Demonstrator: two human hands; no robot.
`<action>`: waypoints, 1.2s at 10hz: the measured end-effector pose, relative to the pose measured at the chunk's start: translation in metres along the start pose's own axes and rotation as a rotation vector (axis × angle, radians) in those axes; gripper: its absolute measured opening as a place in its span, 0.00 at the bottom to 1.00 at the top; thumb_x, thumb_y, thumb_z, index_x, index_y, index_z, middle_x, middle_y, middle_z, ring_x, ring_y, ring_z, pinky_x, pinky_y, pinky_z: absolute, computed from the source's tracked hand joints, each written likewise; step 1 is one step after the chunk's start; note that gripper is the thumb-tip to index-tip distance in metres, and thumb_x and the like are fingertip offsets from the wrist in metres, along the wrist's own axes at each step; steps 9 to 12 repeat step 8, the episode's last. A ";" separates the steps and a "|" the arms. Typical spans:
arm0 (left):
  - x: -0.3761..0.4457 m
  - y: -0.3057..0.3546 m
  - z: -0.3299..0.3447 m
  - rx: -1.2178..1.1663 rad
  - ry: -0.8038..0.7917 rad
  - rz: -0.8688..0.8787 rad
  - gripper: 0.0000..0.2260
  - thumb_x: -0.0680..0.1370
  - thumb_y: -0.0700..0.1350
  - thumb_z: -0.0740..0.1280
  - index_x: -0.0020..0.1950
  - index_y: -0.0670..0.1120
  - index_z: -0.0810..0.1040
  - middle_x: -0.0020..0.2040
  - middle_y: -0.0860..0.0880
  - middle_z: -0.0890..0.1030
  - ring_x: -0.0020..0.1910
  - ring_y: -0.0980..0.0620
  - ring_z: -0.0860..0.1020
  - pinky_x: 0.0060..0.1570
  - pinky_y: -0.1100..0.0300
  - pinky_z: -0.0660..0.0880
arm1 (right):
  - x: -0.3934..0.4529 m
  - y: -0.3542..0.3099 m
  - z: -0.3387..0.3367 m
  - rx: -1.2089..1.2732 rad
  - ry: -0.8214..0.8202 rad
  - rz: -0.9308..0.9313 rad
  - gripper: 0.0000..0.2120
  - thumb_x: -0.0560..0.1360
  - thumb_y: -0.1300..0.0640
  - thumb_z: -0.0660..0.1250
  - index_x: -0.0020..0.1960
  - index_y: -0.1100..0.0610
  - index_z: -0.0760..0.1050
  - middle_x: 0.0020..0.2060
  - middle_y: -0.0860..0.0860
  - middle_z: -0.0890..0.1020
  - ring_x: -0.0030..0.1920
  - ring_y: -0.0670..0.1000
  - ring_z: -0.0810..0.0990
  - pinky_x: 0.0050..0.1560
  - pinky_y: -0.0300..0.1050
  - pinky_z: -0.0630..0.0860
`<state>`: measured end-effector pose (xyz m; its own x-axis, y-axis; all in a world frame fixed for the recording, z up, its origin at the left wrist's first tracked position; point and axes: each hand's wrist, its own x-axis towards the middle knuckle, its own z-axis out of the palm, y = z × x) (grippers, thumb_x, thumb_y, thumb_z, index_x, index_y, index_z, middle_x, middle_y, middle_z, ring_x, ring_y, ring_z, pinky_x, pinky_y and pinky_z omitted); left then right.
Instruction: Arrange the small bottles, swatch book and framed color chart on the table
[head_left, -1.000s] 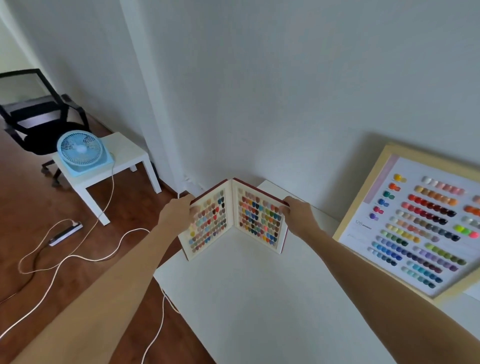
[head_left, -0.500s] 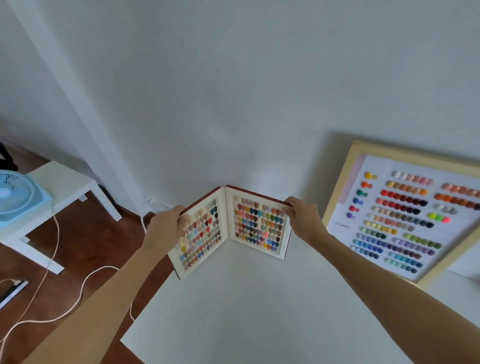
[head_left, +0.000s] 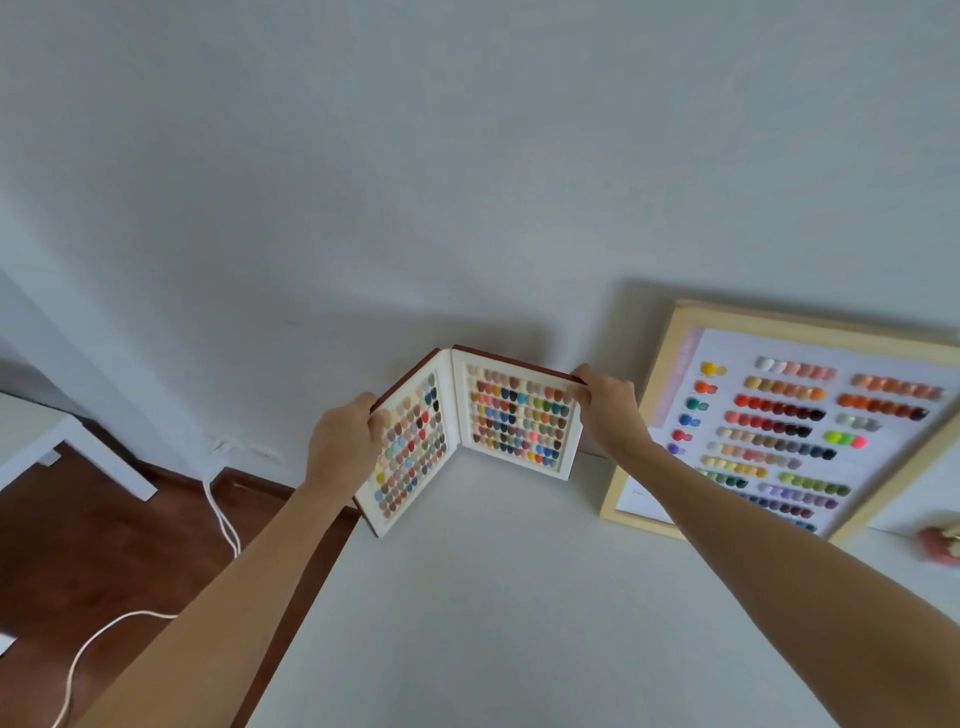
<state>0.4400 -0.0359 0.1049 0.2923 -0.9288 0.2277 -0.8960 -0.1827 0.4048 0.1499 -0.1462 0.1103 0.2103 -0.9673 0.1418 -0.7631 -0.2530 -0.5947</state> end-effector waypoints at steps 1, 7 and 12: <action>0.009 -0.004 0.007 -0.007 -0.006 -0.007 0.09 0.81 0.48 0.60 0.50 0.44 0.74 0.46 0.44 0.84 0.33 0.55 0.77 0.26 0.71 0.67 | 0.013 0.003 0.006 -0.022 0.003 0.003 0.08 0.81 0.59 0.57 0.53 0.58 0.74 0.47 0.55 0.82 0.38 0.51 0.77 0.35 0.35 0.72; 0.012 -0.003 0.015 0.067 -0.020 -0.011 0.11 0.80 0.48 0.61 0.57 0.43 0.71 0.54 0.42 0.82 0.45 0.45 0.83 0.35 0.61 0.76 | 0.017 -0.007 0.013 0.011 0.063 0.123 0.18 0.80 0.58 0.60 0.69 0.56 0.64 0.67 0.57 0.71 0.58 0.60 0.77 0.53 0.45 0.74; 0.004 0.007 0.009 0.114 0.091 0.047 0.21 0.78 0.48 0.66 0.66 0.41 0.68 0.64 0.39 0.75 0.61 0.41 0.76 0.54 0.48 0.77 | -0.004 -0.015 0.004 -0.077 0.139 -0.008 0.20 0.80 0.56 0.61 0.70 0.54 0.62 0.72 0.55 0.65 0.63 0.59 0.74 0.61 0.50 0.74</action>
